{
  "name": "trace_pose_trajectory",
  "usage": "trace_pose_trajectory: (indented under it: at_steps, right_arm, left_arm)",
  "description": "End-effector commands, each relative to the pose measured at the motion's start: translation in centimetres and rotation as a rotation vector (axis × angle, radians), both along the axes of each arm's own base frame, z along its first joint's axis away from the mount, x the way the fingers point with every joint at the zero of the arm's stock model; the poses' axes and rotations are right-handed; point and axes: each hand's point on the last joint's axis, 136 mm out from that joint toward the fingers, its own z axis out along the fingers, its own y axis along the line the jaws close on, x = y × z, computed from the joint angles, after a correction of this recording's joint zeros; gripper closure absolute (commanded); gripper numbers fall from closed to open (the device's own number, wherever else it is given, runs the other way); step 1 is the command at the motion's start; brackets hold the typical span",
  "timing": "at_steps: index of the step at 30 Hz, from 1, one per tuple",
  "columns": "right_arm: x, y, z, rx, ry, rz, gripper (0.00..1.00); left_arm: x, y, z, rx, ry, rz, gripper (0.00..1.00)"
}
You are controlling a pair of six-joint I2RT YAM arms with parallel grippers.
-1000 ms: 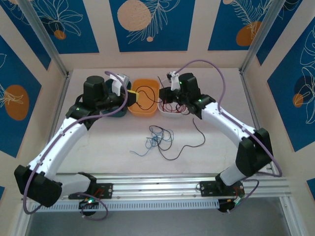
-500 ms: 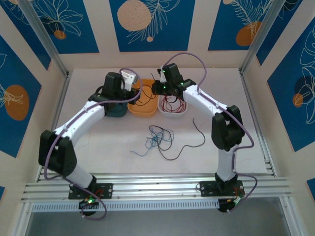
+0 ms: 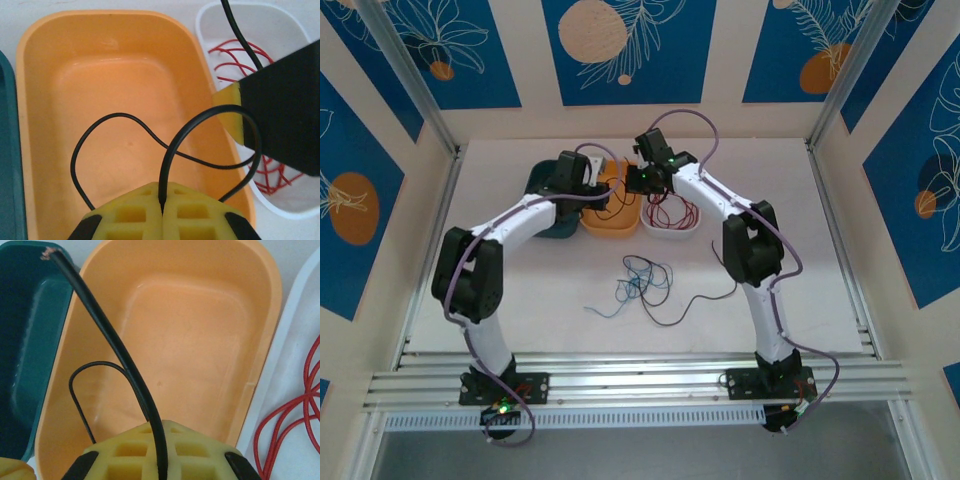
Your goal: Untangle the cables
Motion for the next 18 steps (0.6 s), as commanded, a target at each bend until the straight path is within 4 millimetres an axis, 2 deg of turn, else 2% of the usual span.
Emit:
trace_pose_trajectory:
  at_steps: [1, 5, 9, 16, 18]
  right_arm:
    - [0.0, 0.0, -0.7, -0.043, 0.027, 0.005, 0.89]
    - [0.7, -0.4, -0.2, -0.078, 0.018, 0.013, 0.76]
    - [1.3, -1.5, 1.1, -0.108, 0.003, 0.005, 0.66]
    - [0.6, -3.5, 4.0, -0.137, -0.034, -0.03, 0.6]
    - [-0.2, -4.3, 4.8, -0.142, -0.039, -0.048, 0.58]
  left_arm:
    - [1.4, 1.1, -0.8, 0.028, 0.029, 0.088, 1.0]
    - [1.8, 1.7, -2.1, 0.065, 0.065, 0.128, 1.0]
    - [2.0, 1.9, -2.6, 0.081, 0.078, 0.142, 1.0]
    - [2.6, 1.6, -3.2, 0.062, 0.093, 0.158, 1.0]
    - [3.1, 1.2, -3.5, 0.056, 0.099, 0.158, 0.95]
